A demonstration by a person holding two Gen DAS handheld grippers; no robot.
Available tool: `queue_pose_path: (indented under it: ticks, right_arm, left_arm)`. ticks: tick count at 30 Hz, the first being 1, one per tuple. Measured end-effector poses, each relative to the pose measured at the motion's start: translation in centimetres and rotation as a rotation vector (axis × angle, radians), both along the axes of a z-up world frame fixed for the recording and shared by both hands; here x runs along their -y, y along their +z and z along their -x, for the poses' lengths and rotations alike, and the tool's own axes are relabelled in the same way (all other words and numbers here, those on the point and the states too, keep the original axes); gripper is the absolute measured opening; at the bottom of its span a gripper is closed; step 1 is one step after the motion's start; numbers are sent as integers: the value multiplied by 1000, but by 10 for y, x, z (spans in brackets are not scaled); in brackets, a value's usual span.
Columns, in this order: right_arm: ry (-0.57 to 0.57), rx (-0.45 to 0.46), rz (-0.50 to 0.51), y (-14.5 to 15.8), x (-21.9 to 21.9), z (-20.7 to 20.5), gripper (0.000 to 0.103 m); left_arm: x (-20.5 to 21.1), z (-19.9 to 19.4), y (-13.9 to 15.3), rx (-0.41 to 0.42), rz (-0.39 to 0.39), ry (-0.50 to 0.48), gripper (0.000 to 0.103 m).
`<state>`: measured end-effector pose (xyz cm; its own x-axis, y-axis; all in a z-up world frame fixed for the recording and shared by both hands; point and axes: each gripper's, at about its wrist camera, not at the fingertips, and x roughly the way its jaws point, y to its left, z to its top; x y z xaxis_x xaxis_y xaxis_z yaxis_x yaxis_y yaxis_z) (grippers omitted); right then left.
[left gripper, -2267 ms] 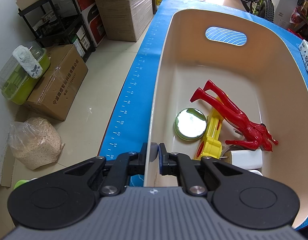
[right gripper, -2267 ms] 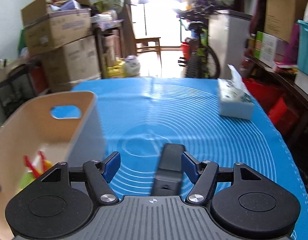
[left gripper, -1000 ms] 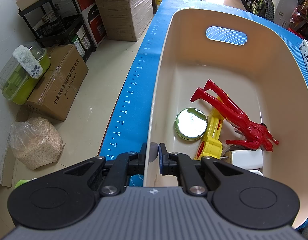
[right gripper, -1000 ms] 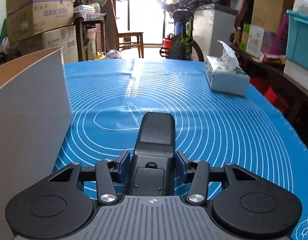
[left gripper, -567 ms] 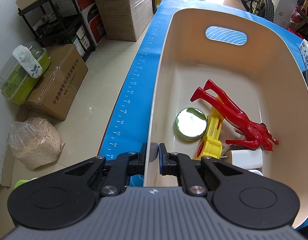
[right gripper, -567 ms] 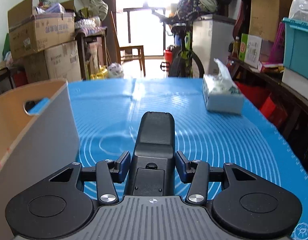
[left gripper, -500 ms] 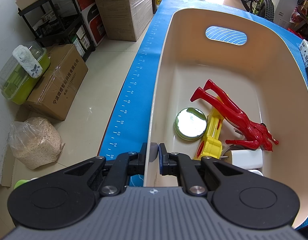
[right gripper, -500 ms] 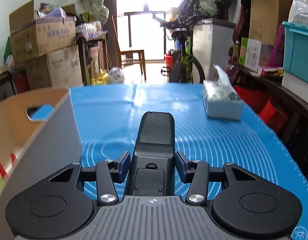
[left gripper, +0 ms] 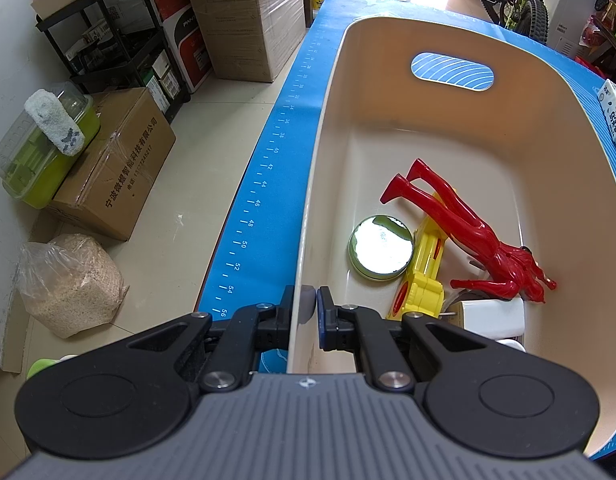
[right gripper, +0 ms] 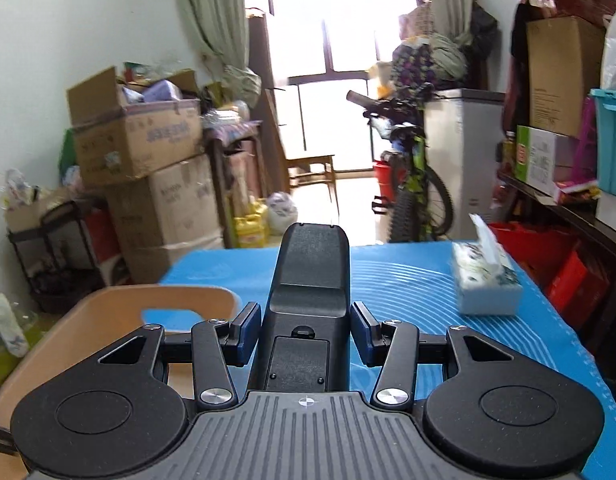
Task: Organize rigid objects
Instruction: 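Carry the black remote into the basket and open the right gripper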
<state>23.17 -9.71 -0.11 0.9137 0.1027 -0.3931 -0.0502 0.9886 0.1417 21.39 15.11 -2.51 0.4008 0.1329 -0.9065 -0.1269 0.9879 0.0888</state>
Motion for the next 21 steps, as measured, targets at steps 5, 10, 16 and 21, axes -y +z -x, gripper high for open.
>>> queue_pose_path:
  ticks: [5, 10, 16, 21]
  right_arm:
    - [83, -11, -11, 14, -24, 3, 54]
    - [178, -57, 6, 14, -54, 1, 54]
    - [269, -110, 22, 8, -91, 0, 54]
    - [326, -177, 70, -4, -118, -3, 54]
  left_arm:
    - [0, 0, 0, 0, 1, 0, 12]
    - [2, 0, -1, 0, 2, 1, 12]
    - [4, 0, -2, 1, 3, 0, 12]
    - [5, -1, -2, 0, 4, 1, 12]
